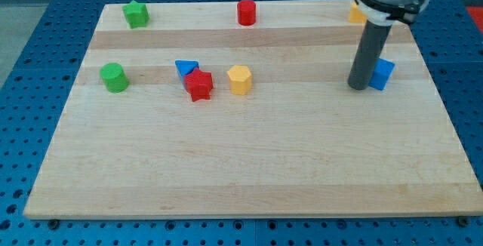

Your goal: Place the cube under the heart

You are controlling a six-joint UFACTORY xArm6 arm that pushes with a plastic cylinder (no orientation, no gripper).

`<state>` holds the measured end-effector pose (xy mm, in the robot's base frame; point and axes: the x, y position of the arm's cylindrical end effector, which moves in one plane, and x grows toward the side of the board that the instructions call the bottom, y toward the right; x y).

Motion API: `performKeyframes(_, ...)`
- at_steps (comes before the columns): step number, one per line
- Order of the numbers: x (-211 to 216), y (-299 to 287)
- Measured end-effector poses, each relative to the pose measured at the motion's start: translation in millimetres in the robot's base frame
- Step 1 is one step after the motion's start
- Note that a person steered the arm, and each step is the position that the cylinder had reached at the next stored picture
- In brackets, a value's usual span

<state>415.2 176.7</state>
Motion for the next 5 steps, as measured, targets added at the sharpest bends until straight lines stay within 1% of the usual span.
performKeyframes(3,0,8)
performKeyframes(4,0,-8)
performKeyframes(5,-8,-46)
